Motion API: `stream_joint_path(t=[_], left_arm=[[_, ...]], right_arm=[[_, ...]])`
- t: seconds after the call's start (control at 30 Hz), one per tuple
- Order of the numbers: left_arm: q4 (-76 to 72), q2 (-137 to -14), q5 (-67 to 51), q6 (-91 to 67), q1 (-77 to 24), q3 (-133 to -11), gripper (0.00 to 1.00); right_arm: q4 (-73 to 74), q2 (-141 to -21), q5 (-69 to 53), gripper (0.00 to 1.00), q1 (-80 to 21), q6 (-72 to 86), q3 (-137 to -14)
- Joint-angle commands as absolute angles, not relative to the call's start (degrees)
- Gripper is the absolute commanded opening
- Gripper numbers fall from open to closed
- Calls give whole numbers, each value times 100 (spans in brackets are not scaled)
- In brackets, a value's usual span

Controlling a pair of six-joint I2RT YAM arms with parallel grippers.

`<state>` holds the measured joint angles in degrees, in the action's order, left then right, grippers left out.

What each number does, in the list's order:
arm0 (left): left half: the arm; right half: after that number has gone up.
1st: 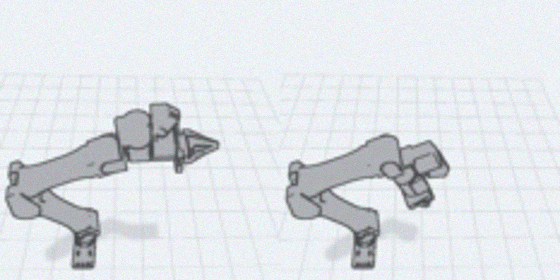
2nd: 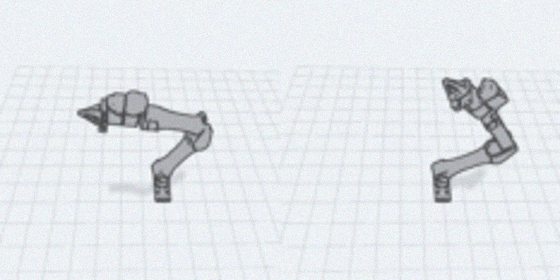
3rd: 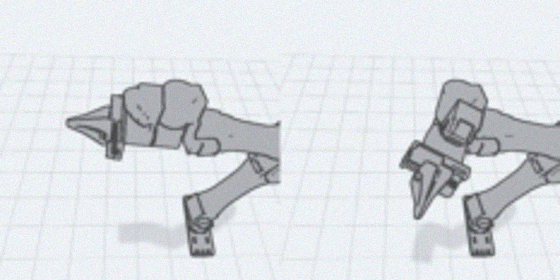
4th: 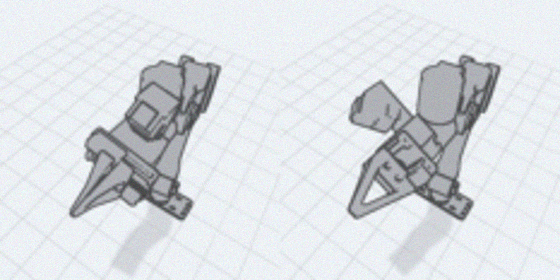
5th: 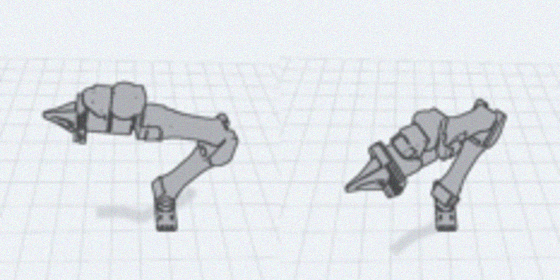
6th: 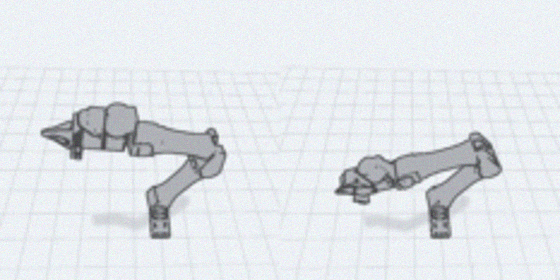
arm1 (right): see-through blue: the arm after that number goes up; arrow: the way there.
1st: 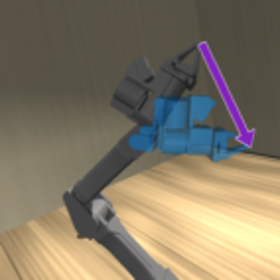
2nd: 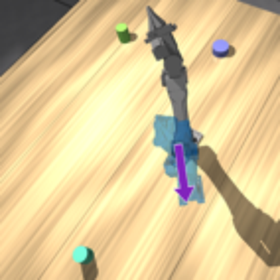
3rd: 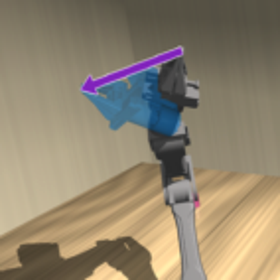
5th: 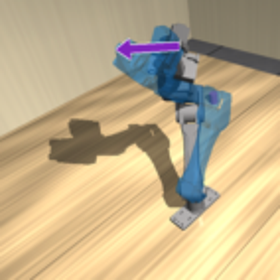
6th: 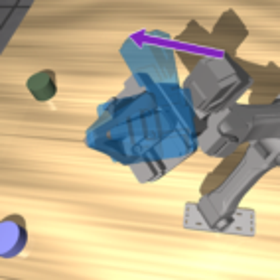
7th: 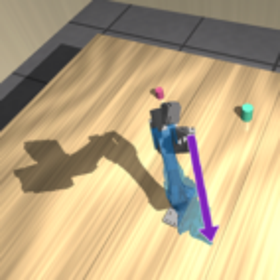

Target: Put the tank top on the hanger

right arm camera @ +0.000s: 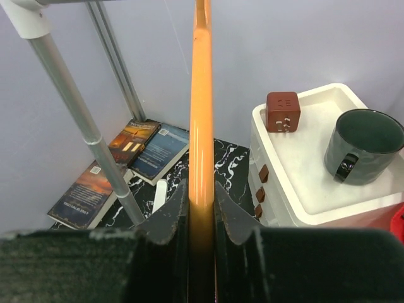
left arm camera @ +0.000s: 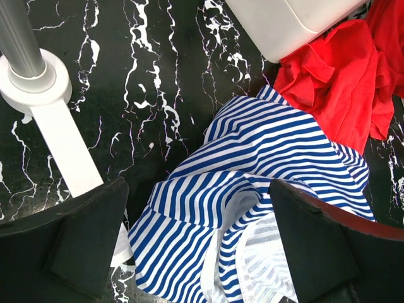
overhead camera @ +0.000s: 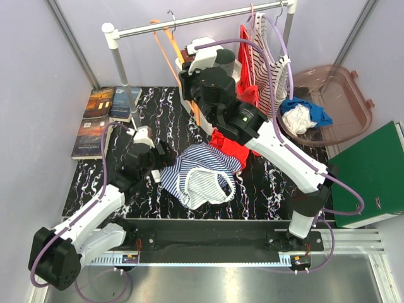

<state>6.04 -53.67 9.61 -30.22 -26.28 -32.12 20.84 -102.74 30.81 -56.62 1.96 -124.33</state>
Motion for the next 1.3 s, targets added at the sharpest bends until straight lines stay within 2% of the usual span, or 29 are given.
stream_joint_path(t=[0.0, 0.13, 0.43, 0.73, 0.9, 1.03, 1.27], left_arm=[[237, -5379, 853, -2962, -2610, -3146, 99], [237, -5344, 809, -2971, -2602, -3050, 99], [-219, -5133, 325, -2830, -2602, -2488, 99], [-773, -5133, -738, -3137, -2777, -2057, 90], [-923, -5256, -440, -3787, -3627, -1811, 85], [-896, -5667, -123, -4209, -3981, -1731, 80], [-791, -6292, 403, -4535, -4429, -1872, 76]], right_arm=[[1327, -9897, 3155, 0, -5713, 26, -12516], [1327, -9476, 2954, 0, -5704, 96, -11928], [1353, -7490, 2129, 0, -5704, 299, -9424], [2574, -6118, 2056, 0, -5704, 948, -7588], [3146, -5573, 2250, 0, -5704, 1511, -6892], [3287, -5178, 2329, 0, -5704, 1897, -6505], [3410, -5071, 2294, 0, -5695, 2048, -6381]])
